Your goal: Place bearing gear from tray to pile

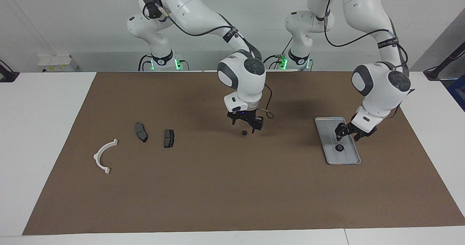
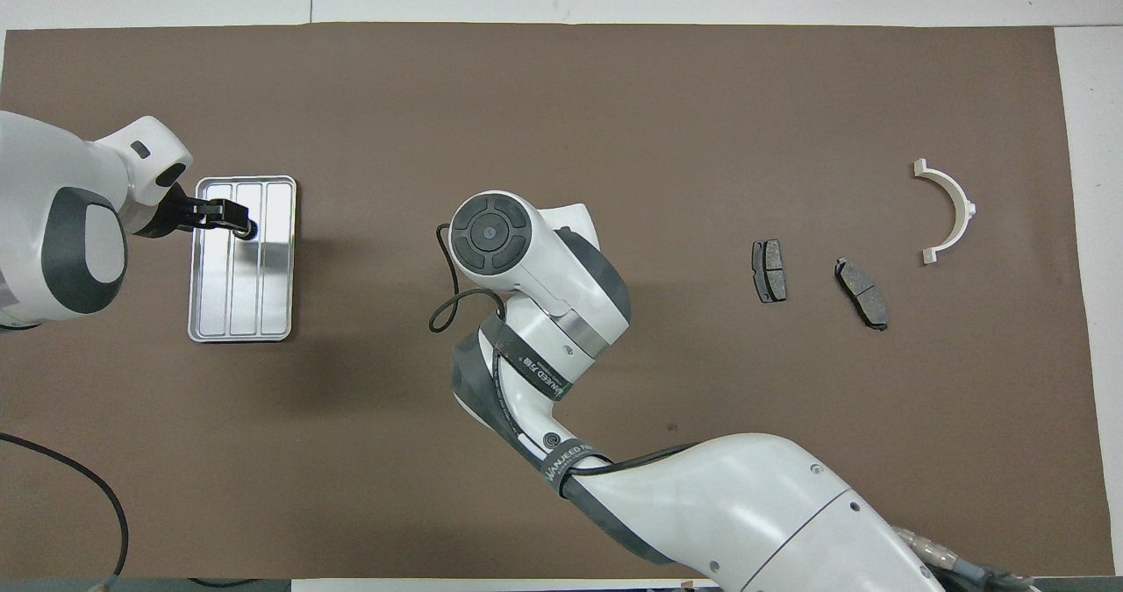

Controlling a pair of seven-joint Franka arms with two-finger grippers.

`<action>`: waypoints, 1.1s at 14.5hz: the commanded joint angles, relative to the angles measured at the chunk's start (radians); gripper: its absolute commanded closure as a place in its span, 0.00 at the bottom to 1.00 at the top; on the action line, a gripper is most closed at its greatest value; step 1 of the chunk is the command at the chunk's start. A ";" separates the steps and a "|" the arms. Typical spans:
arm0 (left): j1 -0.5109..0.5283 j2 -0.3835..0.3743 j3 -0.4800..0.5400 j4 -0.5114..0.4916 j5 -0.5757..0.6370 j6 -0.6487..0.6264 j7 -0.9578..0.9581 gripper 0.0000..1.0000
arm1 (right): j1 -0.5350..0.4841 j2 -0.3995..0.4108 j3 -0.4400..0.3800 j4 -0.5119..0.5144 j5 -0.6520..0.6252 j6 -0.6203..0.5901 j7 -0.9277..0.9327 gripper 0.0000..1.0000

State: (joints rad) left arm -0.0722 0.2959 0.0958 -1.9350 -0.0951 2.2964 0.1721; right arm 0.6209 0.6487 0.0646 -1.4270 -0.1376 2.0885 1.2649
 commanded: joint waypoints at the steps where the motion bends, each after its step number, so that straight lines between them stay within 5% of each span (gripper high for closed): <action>1: -0.001 -0.003 -0.001 -0.053 -0.022 0.081 0.021 0.20 | -0.010 0.006 0.009 -0.003 -0.001 0.019 0.019 0.03; 9: -0.015 0.005 -0.002 -0.125 -0.022 0.192 0.012 0.20 | -0.015 -0.026 0.023 -0.130 0.049 0.084 0.011 0.05; 16: -0.031 0.011 -0.002 -0.140 -0.022 0.227 0.004 0.26 | -0.016 -0.027 0.029 -0.122 0.050 0.067 0.011 0.54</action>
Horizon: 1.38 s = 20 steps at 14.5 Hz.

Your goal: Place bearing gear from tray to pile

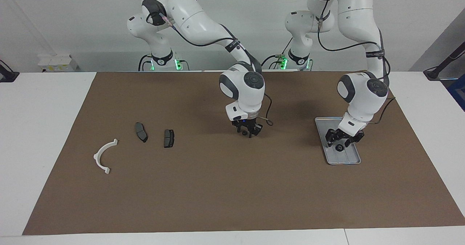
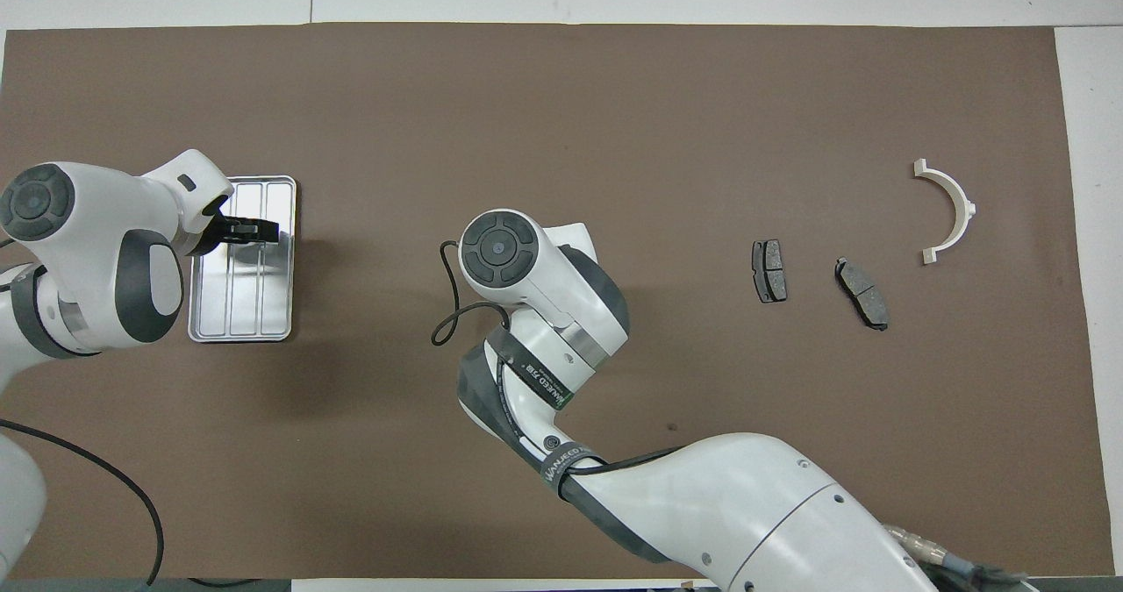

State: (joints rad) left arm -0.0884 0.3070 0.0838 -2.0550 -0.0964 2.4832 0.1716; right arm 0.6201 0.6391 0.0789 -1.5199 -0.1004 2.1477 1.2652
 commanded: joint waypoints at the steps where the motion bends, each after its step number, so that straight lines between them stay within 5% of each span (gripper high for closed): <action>1: -0.014 0.004 0.011 -0.022 -0.020 0.043 0.006 0.28 | -0.016 -0.018 0.015 -0.028 0.013 0.008 0.010 0.61; 4: -0.014 0.004 0.011 -0.024 -0.020 0.046 0.011 0.41 | -0.017 -0.018 0.015 -0.028 0.034 0.012 0.010 0.90; 5: -0.014 0.006 0.011 -0.024 -0.020 0.049 0.011 0.56 | -0.017 -0.018 0.015 -0.026 0.033 0.012 0.010 1.00; 7: -0.014 0.006 0.011 -0.022 -0.020 0.051 0.011 0.94 | -0.019 -0.018 0.013 -0.025 0.033 0.011 0.010 1.00; 8: -0.014 0.006 0.011 -0.019 -0.020 0.046 0.011 1.00 | -0.022 -0.018 0.013 -0.019 0.033 0.006 0.010 1.00; 15: -0.005 -0.003 0.011 0.031 -0.019 -0.042 0.019 1.00 | -0.104 -0.064 0.007 0.084 0.014 -0.181 -0.147 1.00; 20: -0.052 -0.060 0.002 0.075 -0.019 -0.171 -0.088 1.00 | -0.272 -0.179 0.007 0.084 0.016 -0.305 -0.586 1.00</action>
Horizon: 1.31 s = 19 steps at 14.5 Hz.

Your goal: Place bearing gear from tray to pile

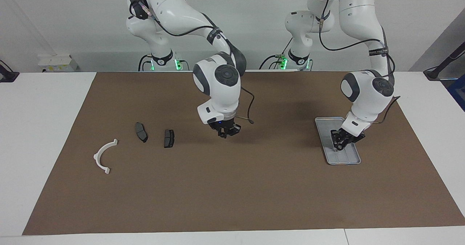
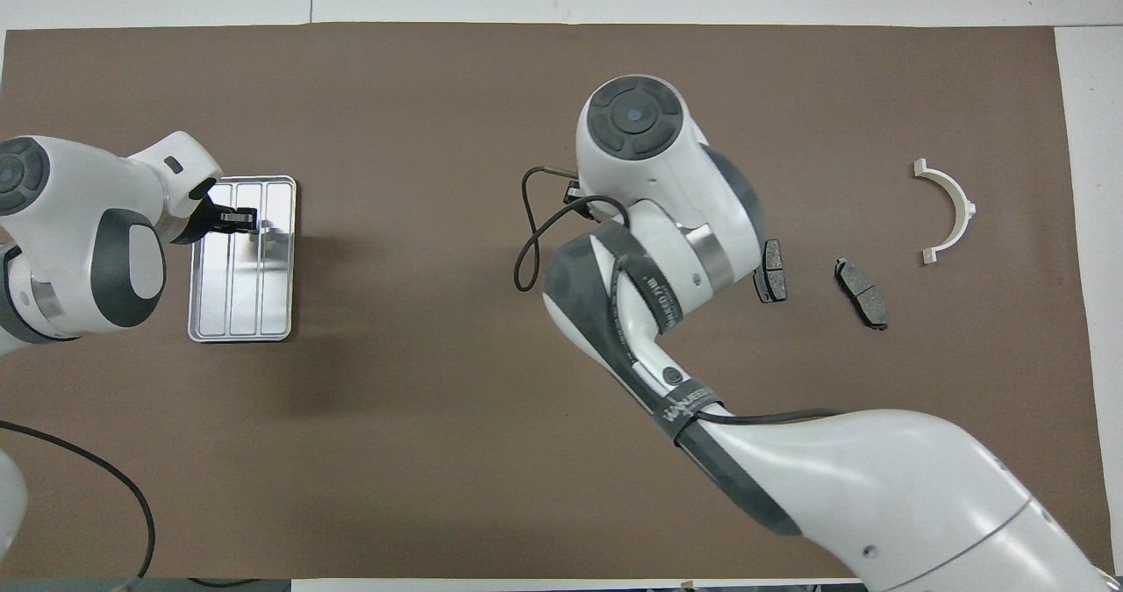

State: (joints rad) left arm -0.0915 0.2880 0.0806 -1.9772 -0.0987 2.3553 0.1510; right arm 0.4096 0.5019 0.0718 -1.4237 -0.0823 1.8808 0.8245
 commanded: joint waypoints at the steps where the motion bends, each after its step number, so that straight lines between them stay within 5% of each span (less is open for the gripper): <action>1: -0.106 -0.046 0.010 -0.003 -0.016 -0.045 -0.144 1.00 | -0.098 -0.055 0.014 -0.012 -0.002 -0.055 -0.239 1.00; 5: -0.330 -0.058 0.014 -0.043 -0.001 -0.050 -0.454 1.00 | -0.254 -0.072 0.013 -0.024 -0.004 -0.059 -0.575 1.00; 10: -0.609 -0.001 0.013 -0.029 0.099 -0.008 -0.884 1.00 | -0.417 -0.080 0.013 -0.179 -0.002 0.162 -0.869 1.00; 19: -0.746 0.085 0.011 0.060 0.097 0.018 -1.062 1.00 | -0.528 0.066 0.013 -0.265 -0.001 0.486 -0.975 1.00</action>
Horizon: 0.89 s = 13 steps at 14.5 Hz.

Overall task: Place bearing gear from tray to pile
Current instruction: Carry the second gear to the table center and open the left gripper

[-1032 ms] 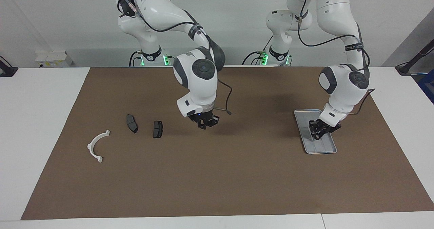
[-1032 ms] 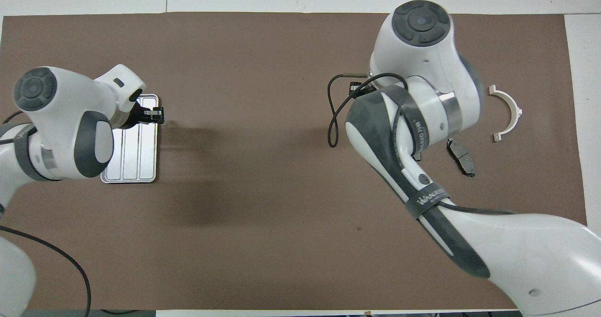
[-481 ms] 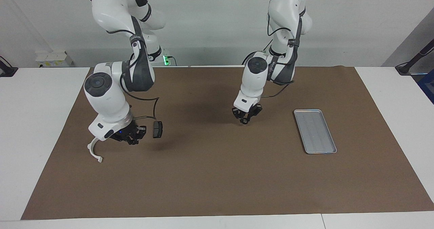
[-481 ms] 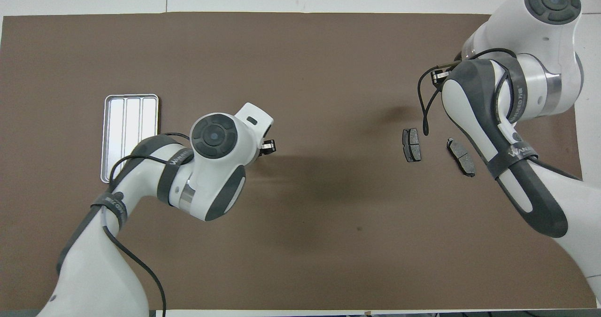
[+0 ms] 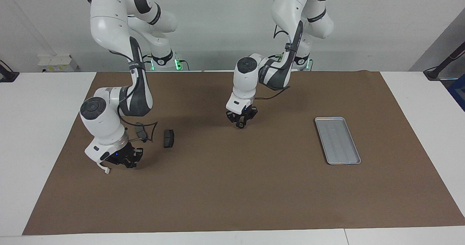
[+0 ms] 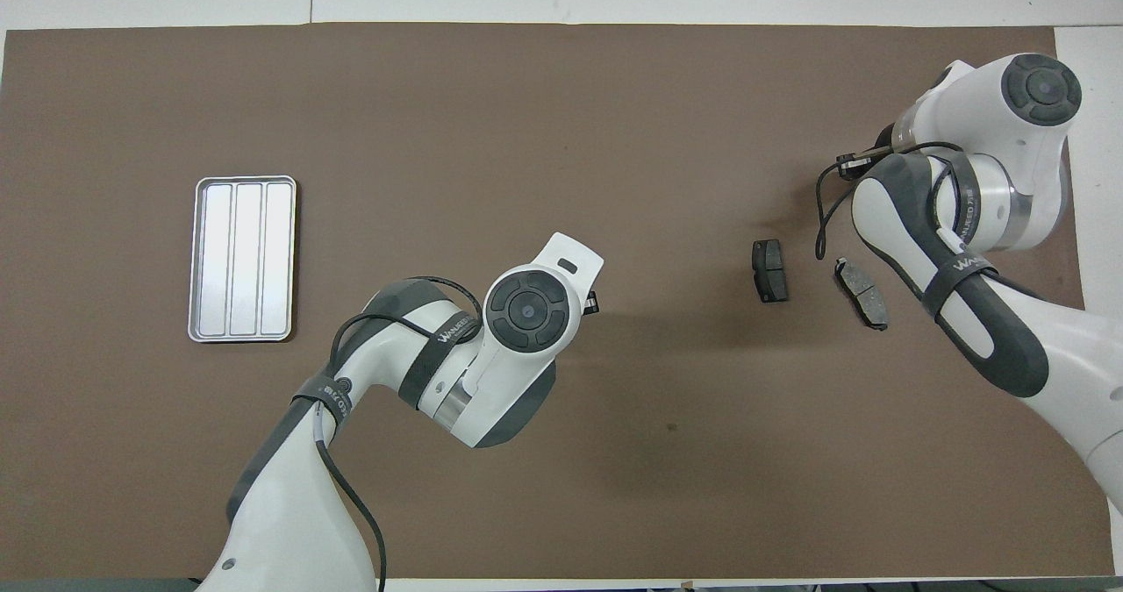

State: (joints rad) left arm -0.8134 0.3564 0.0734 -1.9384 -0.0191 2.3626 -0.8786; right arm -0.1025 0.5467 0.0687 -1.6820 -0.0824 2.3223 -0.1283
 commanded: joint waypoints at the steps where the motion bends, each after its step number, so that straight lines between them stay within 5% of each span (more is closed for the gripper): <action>1: -0.027 0.018 0.019 0.021 0.018 0.026 -0.036 1.00 | -0.016 0.028 0.016 -0.008 0.000 0.063 -0.020 1.00; 8: -0.036 0.030 0.022 0.006 0.022 0.066 -0.037 1.00 | -0.017 0.029 0.016 -0.019 0.001 0.068 -0.014 1.00; 9: -0.036 0.030 0.022 0.006 0.022 0.066 -0.037 1.00 | -0.017 0.029 0.016 -0.019 0.001 0.068 -0.013 0.41; 10: -0.036 0.030 0.022 0.006 0.024 0.066 -0.037 1.00 | -0.017 0.022 0.016 -0.019 0.001 0.065 -0.011 0.00; 11: -0.036 0.030 0.023 0.006 0.024 0.066 -0.037 0.97 | -0.013 0.013 0.014 -0.019 0.001 0.054 -0.011 0.00; 13: -0.035 0.030 0.023 0.006 0.040 0.064 -0.036 0.34 | -0.003 -0.007 0.014 -0.013 0.001 0.008 -0.010 0.00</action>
State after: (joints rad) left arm -0.8302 0.3802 0.0789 -1.9345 -0.0114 2.4120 -0.8925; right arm -0.1031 0.5585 0.0707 -1.6858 -0.0824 2.3536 -0.1283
